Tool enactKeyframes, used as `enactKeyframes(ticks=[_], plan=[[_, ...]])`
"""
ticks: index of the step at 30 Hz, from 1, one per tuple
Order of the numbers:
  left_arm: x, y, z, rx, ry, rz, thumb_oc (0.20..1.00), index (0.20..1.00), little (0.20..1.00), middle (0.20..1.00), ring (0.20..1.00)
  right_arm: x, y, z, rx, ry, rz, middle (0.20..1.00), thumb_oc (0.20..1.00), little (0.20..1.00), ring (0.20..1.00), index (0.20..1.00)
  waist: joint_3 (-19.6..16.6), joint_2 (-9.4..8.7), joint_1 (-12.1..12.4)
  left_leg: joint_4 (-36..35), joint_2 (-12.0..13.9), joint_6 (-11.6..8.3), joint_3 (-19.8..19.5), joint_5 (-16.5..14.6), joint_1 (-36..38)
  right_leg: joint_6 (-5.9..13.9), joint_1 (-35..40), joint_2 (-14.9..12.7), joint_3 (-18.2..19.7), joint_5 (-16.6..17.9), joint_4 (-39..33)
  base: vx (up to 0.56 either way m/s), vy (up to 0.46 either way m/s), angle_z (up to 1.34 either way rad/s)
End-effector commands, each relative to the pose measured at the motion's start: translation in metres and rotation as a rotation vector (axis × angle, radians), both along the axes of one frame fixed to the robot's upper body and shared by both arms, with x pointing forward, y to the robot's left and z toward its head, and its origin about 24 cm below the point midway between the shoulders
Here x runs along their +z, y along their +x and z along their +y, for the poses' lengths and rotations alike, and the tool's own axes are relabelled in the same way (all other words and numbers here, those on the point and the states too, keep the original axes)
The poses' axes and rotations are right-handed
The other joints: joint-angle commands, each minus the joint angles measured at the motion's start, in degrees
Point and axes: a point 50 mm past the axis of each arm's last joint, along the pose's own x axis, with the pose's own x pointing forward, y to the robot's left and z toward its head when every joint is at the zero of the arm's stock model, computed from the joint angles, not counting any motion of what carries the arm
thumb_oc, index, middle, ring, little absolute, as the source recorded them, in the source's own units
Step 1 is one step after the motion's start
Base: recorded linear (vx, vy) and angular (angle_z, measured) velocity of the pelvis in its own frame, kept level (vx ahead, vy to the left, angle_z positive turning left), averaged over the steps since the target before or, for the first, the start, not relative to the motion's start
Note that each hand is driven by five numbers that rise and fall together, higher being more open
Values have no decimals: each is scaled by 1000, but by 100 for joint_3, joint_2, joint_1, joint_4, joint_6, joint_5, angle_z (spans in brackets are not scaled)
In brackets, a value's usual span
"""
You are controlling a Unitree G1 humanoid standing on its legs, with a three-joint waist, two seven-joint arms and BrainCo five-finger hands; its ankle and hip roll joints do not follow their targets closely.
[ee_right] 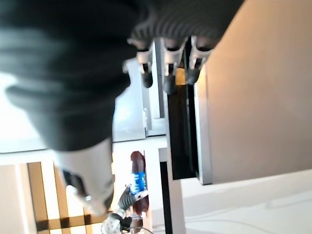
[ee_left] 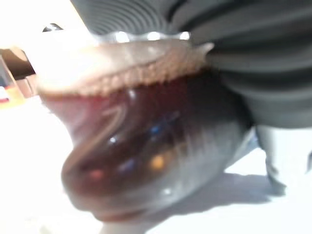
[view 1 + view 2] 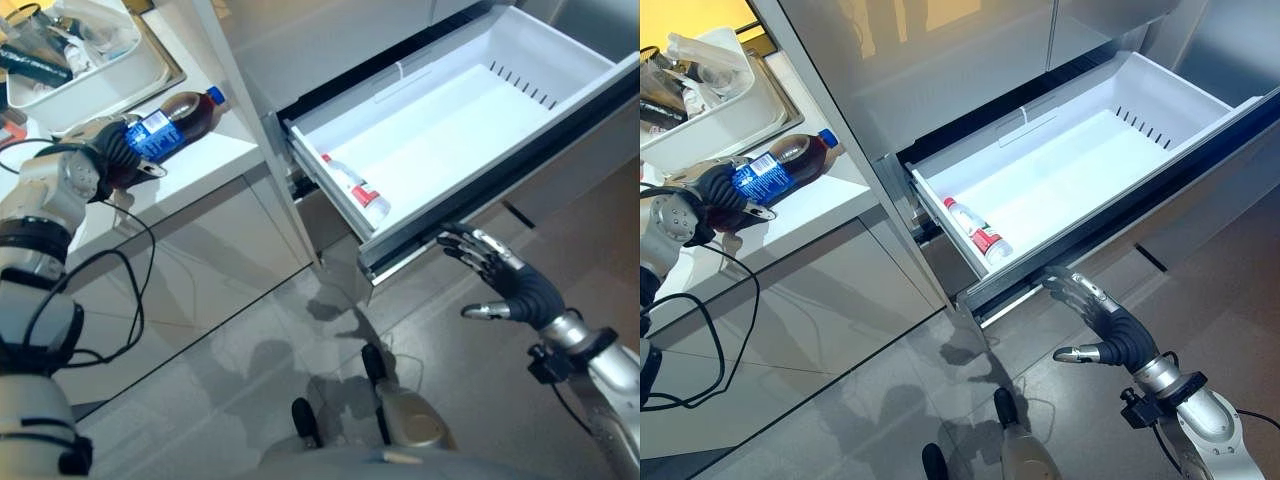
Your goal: Take the drinks into the refrigerator
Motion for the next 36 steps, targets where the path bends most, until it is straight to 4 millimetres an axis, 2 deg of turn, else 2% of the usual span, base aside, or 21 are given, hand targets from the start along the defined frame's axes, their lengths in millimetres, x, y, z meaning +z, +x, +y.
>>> enactKeyframes(ticks=[1,10,24,28,29,30,31,32,33,34,36], plan=[[-15,-8,16,73,67,139,200,200,200,200,200,29,0,4,43,23,-144,1000,1000,1000,1000,1000,104,-438,13,227,-254,216,-358,-141,203,210,261,20,-388,-1068,878,0,-3,-3],[-23,-18,28,97,55,181,200,200,200,200,200,28,-2,3,44,17,-138,1000,1000,1000,1000,1000,78,-403,8,213,-258,220,-339,-154,217,210,273,29,-354,-1064,808,6,-4,-2],[-26,-20,24,65,44,186,200,200,200,200,200,25,-3,0,26,9,-126,1000,1000,1000,1000,1000,59,-424,61,282,-266,242,-353,-221,291,189,393,21,-373,-1091,787,0,0,0],[-24,-21,22,46,-5,146,200,200,200,200,200,24,-3,0,21,15,-122,1000,1000,1000,1000,1000,57,-433,82,282,-264,240,-353,-225,294,183,381,26,-377,-1104,819,0,0,0],[-22,-22,21,37,-119,62,200,200,200,200,200,23,-2,-1,11,17,-122,1000,1000,1000,1000,1000,51,-445,115,284,-264,239,-360,-219,287,180,378,26,-388,-1104,826,0,0,0],[-23,-23,22,38,-122,62,200,200,200,200,200,23,-2,-1,13,15,-122,1000,1000,1000,1000,1000,50,-437,105,284,-263,239,-360,-220,288,180,377,27,-388,-1105,827,0,0,0],[-23,-23,18,6,-265,-36,200,200,200,200,200,22,-2,-2,-1,22,-124,1000,1000,1000,1000,1000,47,-457,134,277,-264,237,-379,-208,281,175,379,22,-405,-1103,821,0,0,0],[-24,-25,19,9,-269,-36,200,200,200,200,200,22,-2,-2,3,19,-123,1000,1000,1000,1000,1000,42,-442,113,275,-263,237,-379,-208,283,175,381,23,-405,-1103,820,0,0,0],[-31,-25,16,-4,-405,-113,200,200,200,200,200,19,-1,-3,-15,27,-124,1000,1000,1000,1000,1000,29,-455,139,271,-261,230,-385,-199,279,169,381,20,-416,-1101,809,0,0,0],[-32,-26,17,-2,-408,-113,200,200,200,200,200,19,-1,-3,-13,25,-123,1000,1000,1000,1000,1000,25,-447,126,270,-260,230,-384,-199,279,169,382,20,-416,-1100,808,0,0,0],[-41,-34,18,-10,-529,-182,200,200,200,200,200,20,0,-4,-26,16,-134,1000,1000,1000,1000,1000,0,-455,157,276,-267,238,-395,-201,276,158,404,25,-422,-1099,792,0,0,0]])
